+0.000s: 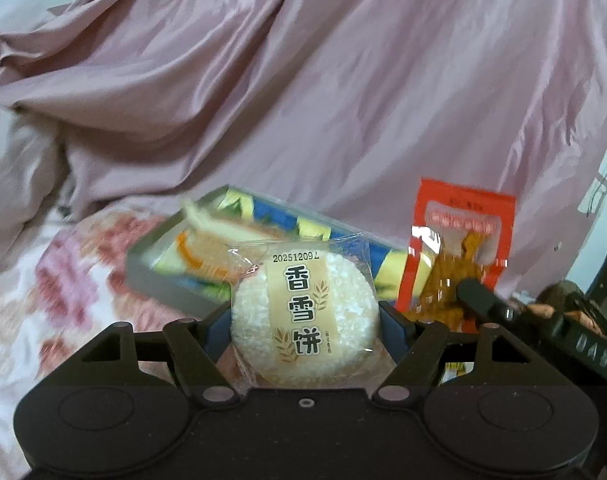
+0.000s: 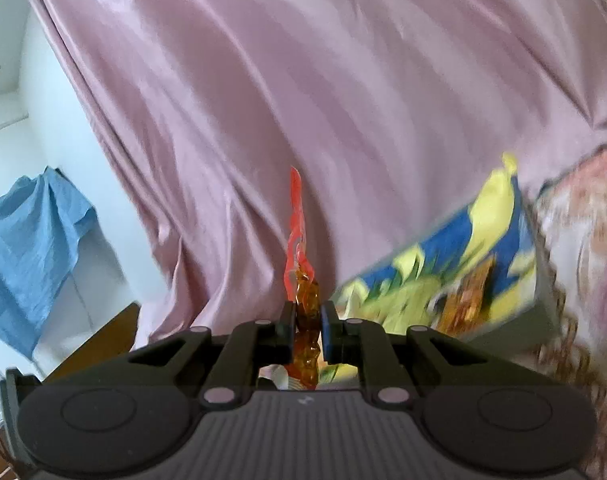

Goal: Organize snacks
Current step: 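Lift the cake with the left tool while the right tool carries the orange pack over the grey box, then lower the cake into the box and open the left tool while the right tool releases the orange pack, then withdraw both tools from the grey box back over the remaining snacks, then reach the left tool to the yellow biscuit pack while the right tool reaches the sausage tray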

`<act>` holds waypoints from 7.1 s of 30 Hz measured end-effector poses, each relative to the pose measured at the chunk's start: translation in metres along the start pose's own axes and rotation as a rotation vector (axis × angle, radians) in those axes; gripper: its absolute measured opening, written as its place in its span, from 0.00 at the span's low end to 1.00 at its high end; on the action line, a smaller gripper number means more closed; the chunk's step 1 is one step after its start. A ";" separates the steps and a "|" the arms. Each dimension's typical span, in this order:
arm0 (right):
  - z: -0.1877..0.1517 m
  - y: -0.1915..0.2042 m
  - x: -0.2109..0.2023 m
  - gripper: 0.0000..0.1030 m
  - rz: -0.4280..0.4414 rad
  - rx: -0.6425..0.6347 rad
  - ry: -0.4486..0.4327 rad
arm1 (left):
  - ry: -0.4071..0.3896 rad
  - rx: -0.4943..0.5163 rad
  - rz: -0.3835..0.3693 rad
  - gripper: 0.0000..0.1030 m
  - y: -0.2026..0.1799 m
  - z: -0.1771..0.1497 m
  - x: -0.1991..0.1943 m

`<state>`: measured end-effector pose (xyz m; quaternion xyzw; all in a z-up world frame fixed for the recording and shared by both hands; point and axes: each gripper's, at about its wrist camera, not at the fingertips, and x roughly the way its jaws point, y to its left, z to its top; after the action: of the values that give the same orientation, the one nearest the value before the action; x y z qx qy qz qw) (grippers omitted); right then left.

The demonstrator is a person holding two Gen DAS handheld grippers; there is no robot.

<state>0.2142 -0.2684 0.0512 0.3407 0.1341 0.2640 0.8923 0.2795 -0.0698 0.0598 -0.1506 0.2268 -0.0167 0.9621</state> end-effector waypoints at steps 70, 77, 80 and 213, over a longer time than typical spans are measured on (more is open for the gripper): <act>0.033 -0.040 0.016 0.79 -0.233 -0.074 -0.032 | -0.054 0.023 0.048 0.99 0.019 0.017 -0.059; 0.020 -0.009 0.004 0.90 -0.234 -0.206 -0.003 | -0.062 0.030 0.069 0.99 0.035 0.016 -0.091; 0.013 0.004 -0.002 0.96 -0.240 -0.254 0.007 | -0.066 0.035 0.082 0.99 0.043 0.014 -0.105; -0.135 0.027 0.032 0.99 -0.250 -0.761 0.834 | 0.316 0.366 -0.104 0.86 0.129 -0.096 -0.118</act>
<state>0.1739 -0.1602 -0.0311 -0.1554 0.4092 0.2981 0.8482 0.1266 0.0378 -0.0096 0.0193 0.3595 -0.1306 0.9238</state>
